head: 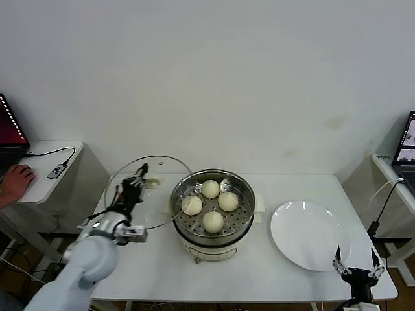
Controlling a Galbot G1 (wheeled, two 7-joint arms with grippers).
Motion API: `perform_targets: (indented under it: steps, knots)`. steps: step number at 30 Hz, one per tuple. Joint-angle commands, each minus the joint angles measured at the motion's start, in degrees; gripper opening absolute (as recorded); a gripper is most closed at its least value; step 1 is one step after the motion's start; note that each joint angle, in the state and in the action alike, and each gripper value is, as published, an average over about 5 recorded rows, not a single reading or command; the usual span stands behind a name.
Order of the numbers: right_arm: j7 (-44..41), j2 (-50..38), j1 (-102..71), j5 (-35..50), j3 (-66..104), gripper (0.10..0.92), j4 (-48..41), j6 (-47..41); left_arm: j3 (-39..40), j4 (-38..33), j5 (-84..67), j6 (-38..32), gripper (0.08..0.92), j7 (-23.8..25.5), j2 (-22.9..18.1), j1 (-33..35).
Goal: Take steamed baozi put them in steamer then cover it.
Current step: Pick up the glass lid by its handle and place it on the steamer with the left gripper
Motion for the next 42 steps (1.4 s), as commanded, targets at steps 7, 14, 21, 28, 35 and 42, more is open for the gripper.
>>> perform_targets:
  steps: [7, 14, 21, 28, 35, 42]
  knots:
    - [2.0, 0.9, 1.5, -5.0, -0.9, 0.823, -2.5, 0.8, 17.1, 9.3, 19.6, 7.4, 0.148, 10.0, -23.0, -13.3]
    - [1.7, 0.5, 1.6, -4.8, -1.2, 0.823, -3.7, 1.4, 16.8, 13.0, 23.4, 6.8, 0.148, 9.7, -27.6, -11.8]
    - [1.7, 0.3, 1.7, -4.7, -1.8, 0.823, -4.2, 1.5, 16.2, 12.9, 25.5, 6.3, 0.148, 9.7, -29.0, -9.7]
    - [1.7, 0.2, 1.9, -4.7, -2.2, 0.823, -4.5, 1.6, 15.2, 11.5, 27.1, 5.8, 0.148, 9.9, -29.2, -6.7]
    - [1.7, 0.2, 1.9, -4.7, -2.5, 0.823, -4.6, 1.6, 14.9, 10.6, 28.2, 5.3, 0.148, 10.1, -28.8, -4.2]
    - [1.6, 0.3, 1.9, -4.8, -2.8, 0.823, -4.7, 1.6, 14.8, 10.6, 28.4, 5.1, 0.148, 10.1, -28.6, -4.0]
